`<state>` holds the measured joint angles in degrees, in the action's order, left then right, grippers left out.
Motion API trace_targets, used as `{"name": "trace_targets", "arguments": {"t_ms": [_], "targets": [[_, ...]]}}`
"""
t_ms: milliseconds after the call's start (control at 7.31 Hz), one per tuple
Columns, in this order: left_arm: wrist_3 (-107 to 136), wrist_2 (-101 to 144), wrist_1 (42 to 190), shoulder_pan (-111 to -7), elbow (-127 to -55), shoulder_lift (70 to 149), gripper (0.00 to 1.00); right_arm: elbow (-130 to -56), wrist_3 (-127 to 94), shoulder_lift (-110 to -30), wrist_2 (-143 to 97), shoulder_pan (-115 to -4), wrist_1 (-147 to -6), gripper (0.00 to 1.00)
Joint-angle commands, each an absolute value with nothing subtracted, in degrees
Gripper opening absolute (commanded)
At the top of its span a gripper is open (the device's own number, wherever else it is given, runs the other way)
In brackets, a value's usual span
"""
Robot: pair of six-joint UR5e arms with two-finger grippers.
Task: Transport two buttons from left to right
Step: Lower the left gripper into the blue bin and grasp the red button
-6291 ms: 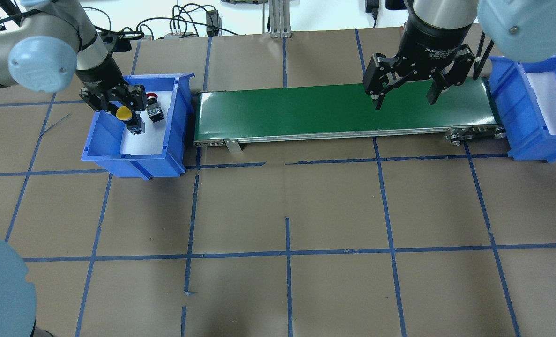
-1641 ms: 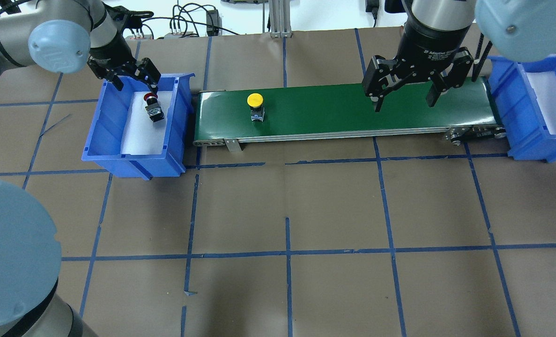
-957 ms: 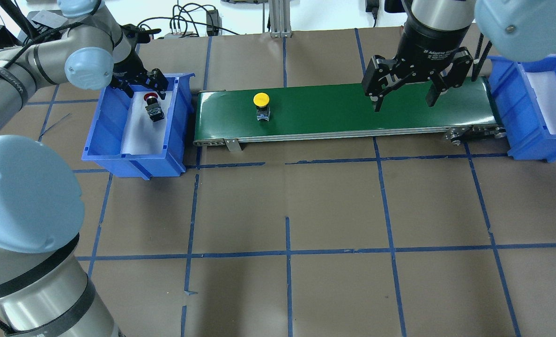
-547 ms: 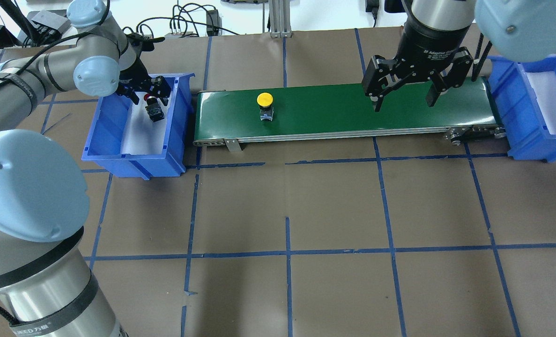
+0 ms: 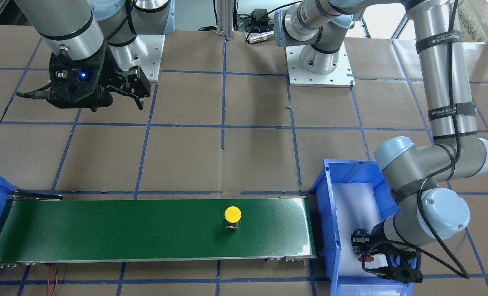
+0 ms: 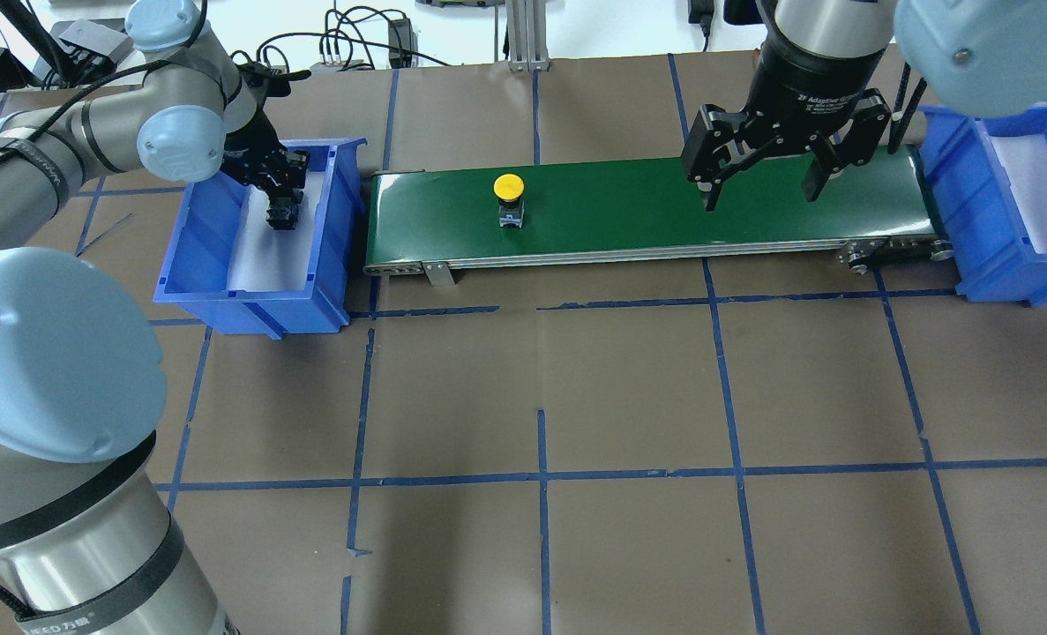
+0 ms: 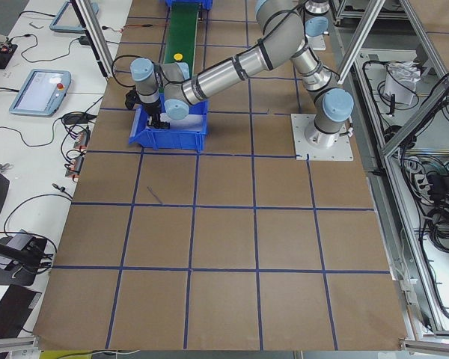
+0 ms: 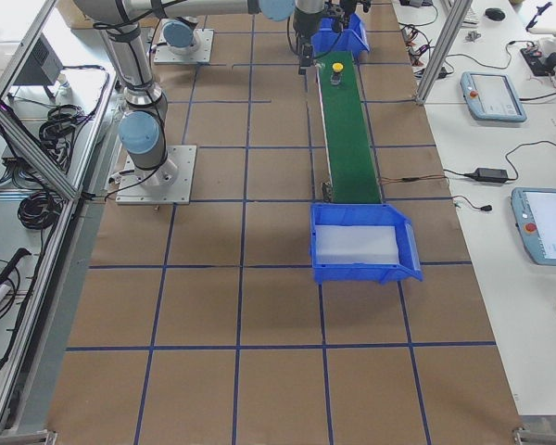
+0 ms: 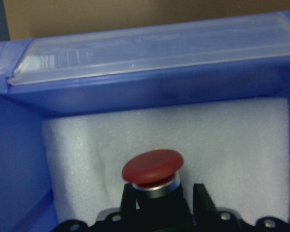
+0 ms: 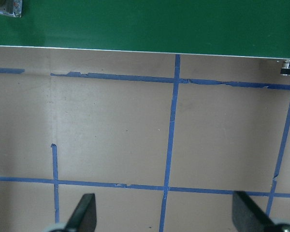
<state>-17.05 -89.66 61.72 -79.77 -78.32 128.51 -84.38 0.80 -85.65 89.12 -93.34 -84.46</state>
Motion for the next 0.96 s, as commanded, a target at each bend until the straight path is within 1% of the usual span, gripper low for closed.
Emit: {"name": "trace_targets", "arguments": {"t_ms": [0,274,547,684,821], "targets": [[-17.23,-89.56,63.01,-79.89,-77.52,127.01,0.20,-84.37,0.88,-85.61,89.21,-93.34,-84.46,1.00],[-17.23,-89.39,68.34,-80.24,-77.34,121.68,0.20,-84.37,0.79,-85.61,89.21,-93.34,-84.46,1.00],[-16.35,-89.04,81.50,-81.47,-75.33,114.47,0.20,-84.37,0.70,-85.52,89.30,-93.25,-84.20,1.00],[-13.82,-89.12,84.00,-82.87,-76.02,111.65,0.20,-84.37,0.88,-85.52,89.30,-93.25,-84.29,1.00],[-9.36,-89.03,84.98,-84.79,-75.85,110.75,0.20,-84.37,0.79,-85.52,89.30,-93.25,-84.20,1.00]]}}
